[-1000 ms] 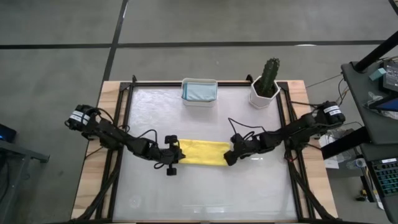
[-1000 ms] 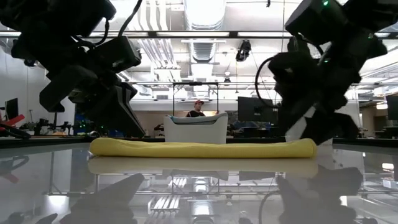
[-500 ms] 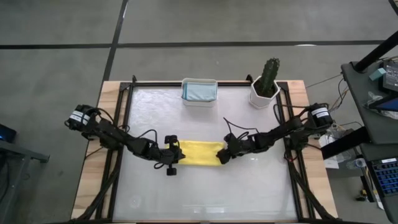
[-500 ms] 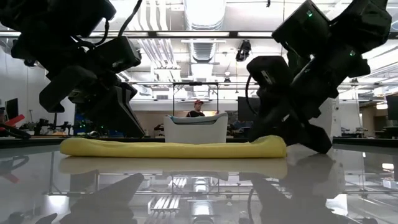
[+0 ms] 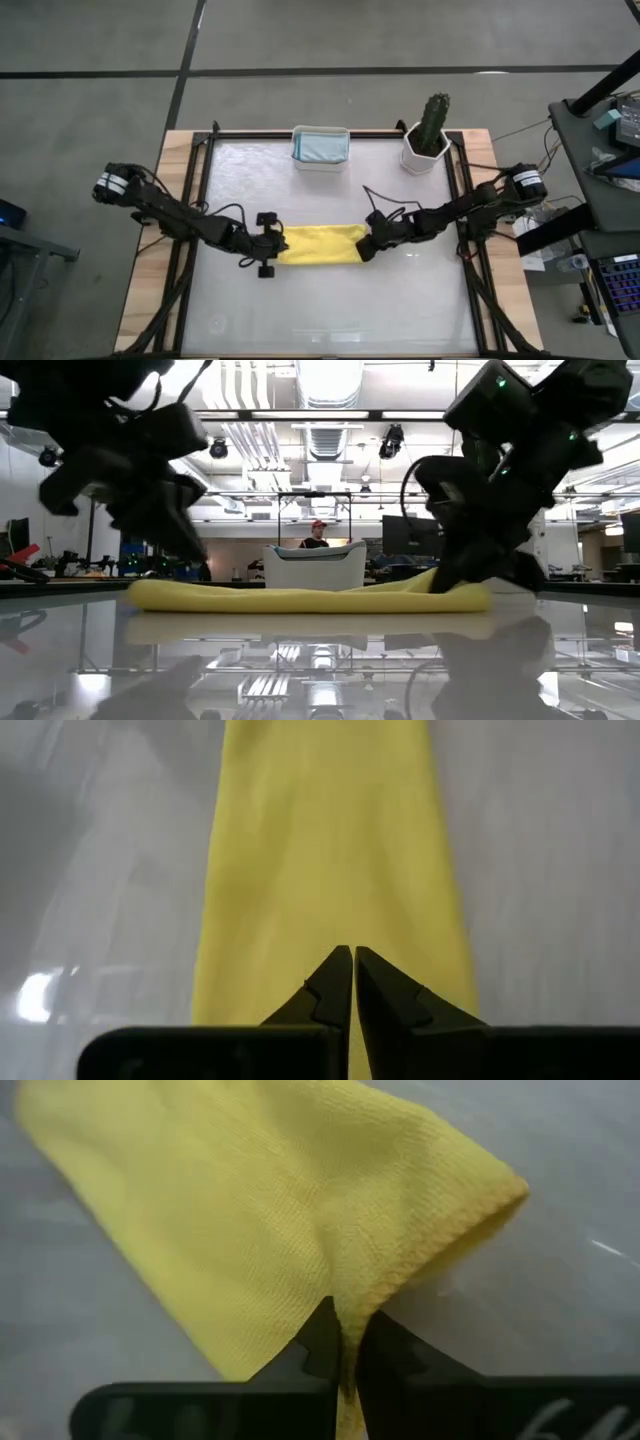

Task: Fold microfiber towels
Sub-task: Fold the yellow cloth

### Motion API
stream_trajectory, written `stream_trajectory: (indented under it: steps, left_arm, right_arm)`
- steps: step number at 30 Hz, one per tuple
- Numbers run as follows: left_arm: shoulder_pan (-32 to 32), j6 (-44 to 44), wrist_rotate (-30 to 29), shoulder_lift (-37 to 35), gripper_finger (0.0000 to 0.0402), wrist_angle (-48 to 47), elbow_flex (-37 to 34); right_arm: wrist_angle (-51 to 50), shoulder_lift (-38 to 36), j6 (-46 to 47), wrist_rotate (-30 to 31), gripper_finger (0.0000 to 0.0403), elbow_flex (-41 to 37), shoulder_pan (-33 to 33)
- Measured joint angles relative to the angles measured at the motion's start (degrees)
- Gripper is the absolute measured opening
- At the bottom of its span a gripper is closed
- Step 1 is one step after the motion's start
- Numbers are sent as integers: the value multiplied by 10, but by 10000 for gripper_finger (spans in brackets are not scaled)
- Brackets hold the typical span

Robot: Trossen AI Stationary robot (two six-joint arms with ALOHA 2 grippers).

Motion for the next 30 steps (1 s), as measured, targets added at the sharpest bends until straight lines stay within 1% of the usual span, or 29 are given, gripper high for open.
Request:
stream_trajectory:
  steps: [2, 5, 9, 11, 15, 18, 22, 27, 30]
  left_arm:
    - [0, -7, 0, -11, 3, -24, -9]
    - [0, -12, -5, -10, 3, -21, -31]
    - [0, -16, -4, 12, 3, 65, -61]
    - [1, -10, -3, 33, 3, 123, -66]
    - [5, 17, -3, 74, 3, 205, -67]
    - [11, 23, -3, 107, 3, 240, -66]
    - [16, 22, -5, 143, 3, 278, -66]
    - [18, 25, -7, 163, 3, 310, -65]
    - [19, 30, -5, 165, 3, 317, -65]
  right_arm:
    - [-61, -27, 1, -1, 13, 0, -5]
    - [-134, -65, 0, -2, 13, 1, -13]
    - [-211, -119, 3, -6, 13, 1, -26]
    - [-244, -142, 7, -8, 13, 1, -31]
    - [-283, -175, 18, -14, 12, 2, -41]
    - [-294, -184, 28, -30, 12, 5, -46]
    - [-307, -179, 26, -40, 12, 30, -47]
    - [-321, -159, 22, -41, 12, 77, -47]
    - [-313, -139, 18, -41, 12, 108, -47]
